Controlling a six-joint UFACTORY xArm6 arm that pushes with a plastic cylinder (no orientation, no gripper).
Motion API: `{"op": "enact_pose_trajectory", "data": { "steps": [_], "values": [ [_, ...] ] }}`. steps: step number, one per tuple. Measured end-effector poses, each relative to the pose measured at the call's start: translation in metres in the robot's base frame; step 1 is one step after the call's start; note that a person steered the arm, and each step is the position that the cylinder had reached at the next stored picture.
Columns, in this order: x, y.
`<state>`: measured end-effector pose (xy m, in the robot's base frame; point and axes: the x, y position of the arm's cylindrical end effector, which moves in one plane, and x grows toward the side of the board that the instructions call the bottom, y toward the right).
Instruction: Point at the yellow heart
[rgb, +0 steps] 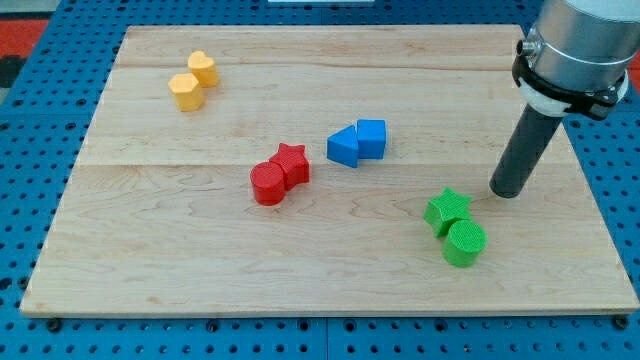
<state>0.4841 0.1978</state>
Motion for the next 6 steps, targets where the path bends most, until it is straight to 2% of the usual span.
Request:
{"op": "enact_pose_trajectory", "data": {
  "steps": [2, 3, 4, 6],
  "values": [
    [-0.001, 0.000],
    [-0.029, -0.024],
    [-0.096, -0.067],
    [-0.191, -0.242]
  ]
}}
